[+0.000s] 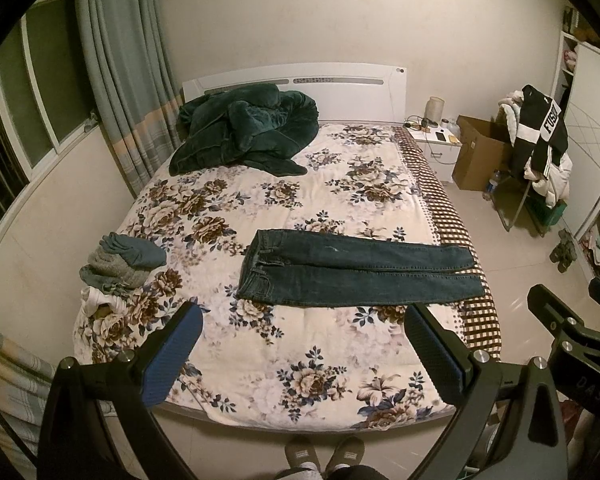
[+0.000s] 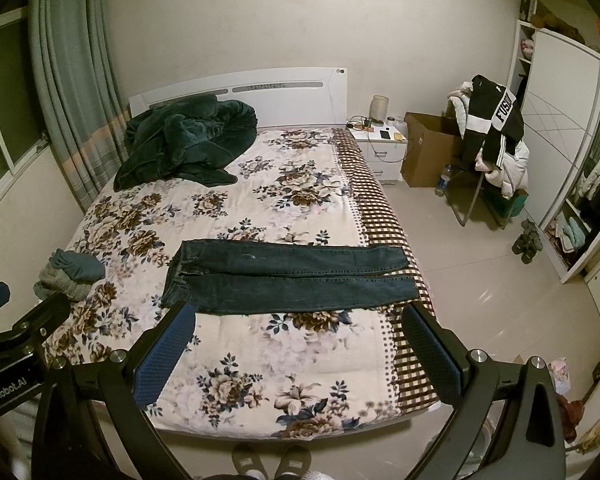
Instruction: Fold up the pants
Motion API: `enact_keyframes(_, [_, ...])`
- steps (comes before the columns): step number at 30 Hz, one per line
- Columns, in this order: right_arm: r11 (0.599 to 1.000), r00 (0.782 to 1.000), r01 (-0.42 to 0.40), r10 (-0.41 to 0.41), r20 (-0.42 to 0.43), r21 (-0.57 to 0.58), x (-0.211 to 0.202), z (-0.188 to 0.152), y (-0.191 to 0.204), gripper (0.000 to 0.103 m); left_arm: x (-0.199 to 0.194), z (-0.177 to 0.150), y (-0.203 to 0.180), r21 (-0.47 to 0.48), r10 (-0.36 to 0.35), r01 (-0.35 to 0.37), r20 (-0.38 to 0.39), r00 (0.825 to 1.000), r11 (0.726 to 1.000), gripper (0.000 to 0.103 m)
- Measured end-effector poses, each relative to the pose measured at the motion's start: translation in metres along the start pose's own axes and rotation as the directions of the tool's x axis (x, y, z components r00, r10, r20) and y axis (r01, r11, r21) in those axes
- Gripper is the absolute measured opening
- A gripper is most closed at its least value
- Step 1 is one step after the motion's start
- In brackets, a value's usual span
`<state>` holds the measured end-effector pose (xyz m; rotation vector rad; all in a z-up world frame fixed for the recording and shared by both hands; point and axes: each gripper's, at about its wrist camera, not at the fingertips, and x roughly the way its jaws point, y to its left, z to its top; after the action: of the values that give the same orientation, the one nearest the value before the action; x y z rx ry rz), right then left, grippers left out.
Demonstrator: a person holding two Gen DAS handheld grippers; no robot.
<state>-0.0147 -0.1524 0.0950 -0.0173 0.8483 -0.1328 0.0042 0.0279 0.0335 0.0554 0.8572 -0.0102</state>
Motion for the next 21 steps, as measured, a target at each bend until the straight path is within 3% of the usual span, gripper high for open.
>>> enact_keyframes(14, [1.0, 1.0, 0.006, -0.006, -0.013, 0.031, 0.007, -0.005, 0.005, 0.103, 0.005, 0.004, -0.003, 0.003, -0.013, 0.013, 0.003, 1.0, 1.0, 0.103])
enact_keyframes(21, [0.993, 0.997, 0.065, -0.06, -0.058, 0.102, 0.06, -0.004, -0.001, 0.103, 0.064, 0.035, 0.003, -0.015, -0.001, 0.0, -0.037, 0.999, 1.0, 0.103])
